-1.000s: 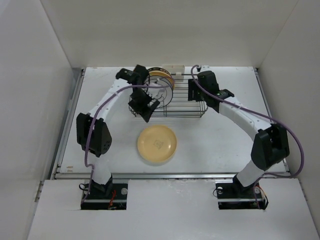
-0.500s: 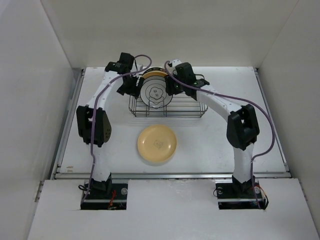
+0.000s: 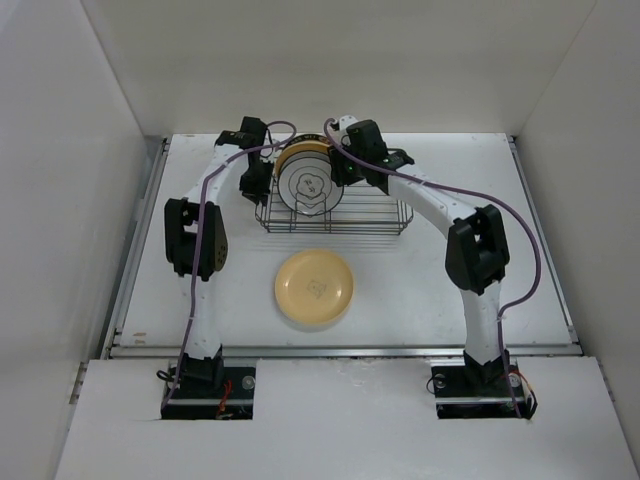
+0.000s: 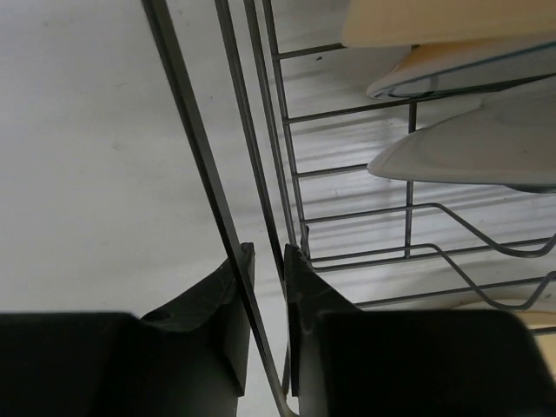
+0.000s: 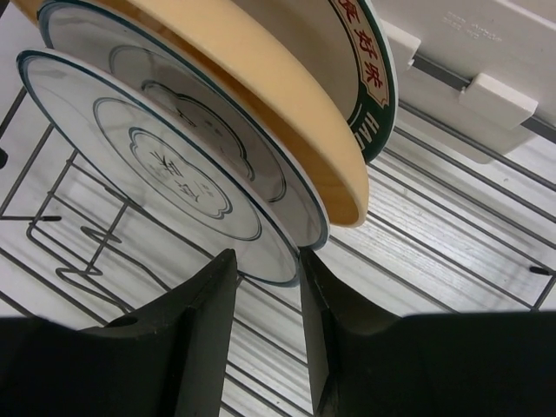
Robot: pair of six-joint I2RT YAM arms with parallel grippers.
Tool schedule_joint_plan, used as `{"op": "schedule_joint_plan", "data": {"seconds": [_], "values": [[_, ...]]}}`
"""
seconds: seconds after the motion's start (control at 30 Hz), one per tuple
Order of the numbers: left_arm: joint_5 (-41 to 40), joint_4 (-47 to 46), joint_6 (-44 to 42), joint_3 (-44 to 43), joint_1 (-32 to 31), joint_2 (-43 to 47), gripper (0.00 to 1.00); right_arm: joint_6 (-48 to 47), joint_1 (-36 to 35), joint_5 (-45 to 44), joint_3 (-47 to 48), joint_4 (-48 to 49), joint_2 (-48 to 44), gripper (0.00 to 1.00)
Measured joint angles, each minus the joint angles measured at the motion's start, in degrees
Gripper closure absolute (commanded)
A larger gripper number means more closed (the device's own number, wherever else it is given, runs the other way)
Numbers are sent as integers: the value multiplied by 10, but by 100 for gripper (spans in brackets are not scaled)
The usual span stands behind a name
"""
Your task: Unload the plates from the dish rack
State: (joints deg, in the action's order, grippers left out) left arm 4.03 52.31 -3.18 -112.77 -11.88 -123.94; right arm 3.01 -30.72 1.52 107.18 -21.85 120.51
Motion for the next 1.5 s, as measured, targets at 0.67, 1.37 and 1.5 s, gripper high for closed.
{"op": "schedule_joint_plan", "data": {"seconds": [0.67, 1.37, 1.5], "values": [[57, 3, 21, -5, 18, -5, 100, -57, 5, 97, 44, 16, 51, 100], [99, 11, 61, -8, 30, -9, 100, 10, -8, -36, -99, 75, -248, 100], [126, 6, 91, -2, 42, -8, 100, 48, 4, 17, -179, 57, -317, 100]]}}
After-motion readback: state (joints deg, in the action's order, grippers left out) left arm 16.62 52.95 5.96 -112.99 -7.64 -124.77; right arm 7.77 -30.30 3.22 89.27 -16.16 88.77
